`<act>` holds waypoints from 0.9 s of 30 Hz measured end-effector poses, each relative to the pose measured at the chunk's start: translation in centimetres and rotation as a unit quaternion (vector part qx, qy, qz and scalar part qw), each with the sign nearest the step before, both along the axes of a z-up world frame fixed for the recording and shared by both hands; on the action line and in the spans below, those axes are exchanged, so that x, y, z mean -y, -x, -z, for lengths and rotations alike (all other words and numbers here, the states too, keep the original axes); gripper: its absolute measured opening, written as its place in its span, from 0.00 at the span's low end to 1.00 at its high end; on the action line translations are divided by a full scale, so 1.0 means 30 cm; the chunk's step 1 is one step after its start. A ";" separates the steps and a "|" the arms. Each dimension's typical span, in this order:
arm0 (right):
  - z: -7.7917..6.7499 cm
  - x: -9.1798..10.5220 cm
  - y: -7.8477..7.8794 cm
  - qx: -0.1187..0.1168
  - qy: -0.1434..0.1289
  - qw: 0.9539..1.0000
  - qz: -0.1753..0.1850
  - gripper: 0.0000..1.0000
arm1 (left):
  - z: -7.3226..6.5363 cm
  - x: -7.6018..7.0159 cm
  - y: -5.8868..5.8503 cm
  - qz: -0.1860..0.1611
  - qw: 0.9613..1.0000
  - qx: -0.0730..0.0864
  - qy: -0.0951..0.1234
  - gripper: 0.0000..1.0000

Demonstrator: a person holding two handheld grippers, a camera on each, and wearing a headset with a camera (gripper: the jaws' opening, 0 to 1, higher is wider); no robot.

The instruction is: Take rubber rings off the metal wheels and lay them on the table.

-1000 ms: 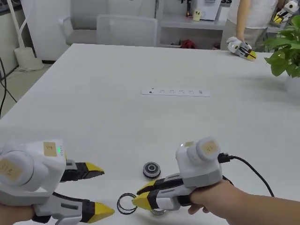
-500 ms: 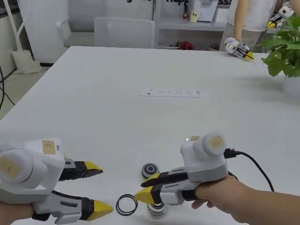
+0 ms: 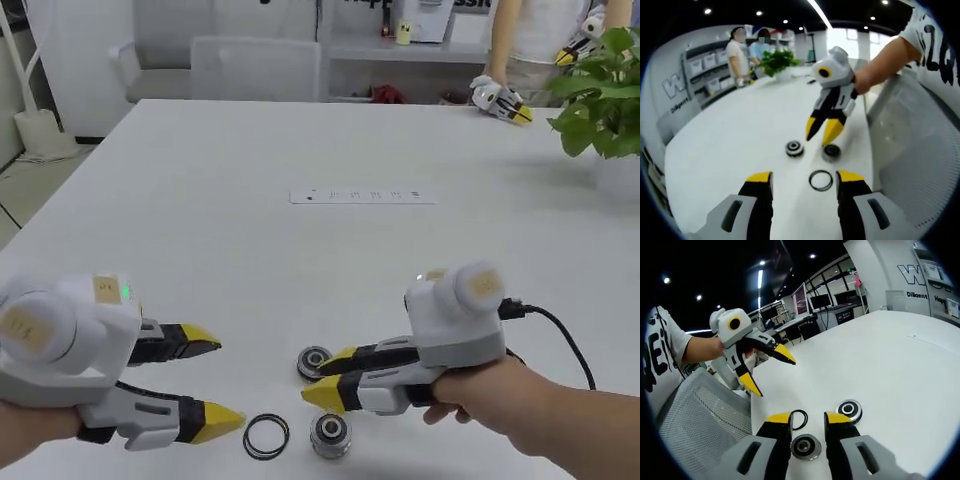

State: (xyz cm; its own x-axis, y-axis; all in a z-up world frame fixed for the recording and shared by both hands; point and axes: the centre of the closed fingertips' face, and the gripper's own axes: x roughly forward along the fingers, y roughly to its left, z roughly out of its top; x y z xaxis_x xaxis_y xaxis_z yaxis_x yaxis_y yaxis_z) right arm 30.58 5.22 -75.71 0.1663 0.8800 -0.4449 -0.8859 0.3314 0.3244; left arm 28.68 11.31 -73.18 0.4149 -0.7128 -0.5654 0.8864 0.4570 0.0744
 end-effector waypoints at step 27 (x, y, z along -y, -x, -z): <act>0.004 0.083 -0.106 0.050 0.015 0.998 0.018 0.26 | 0.020 0.051 -0.112 0.003 1.000 -0.008 0.000 0.51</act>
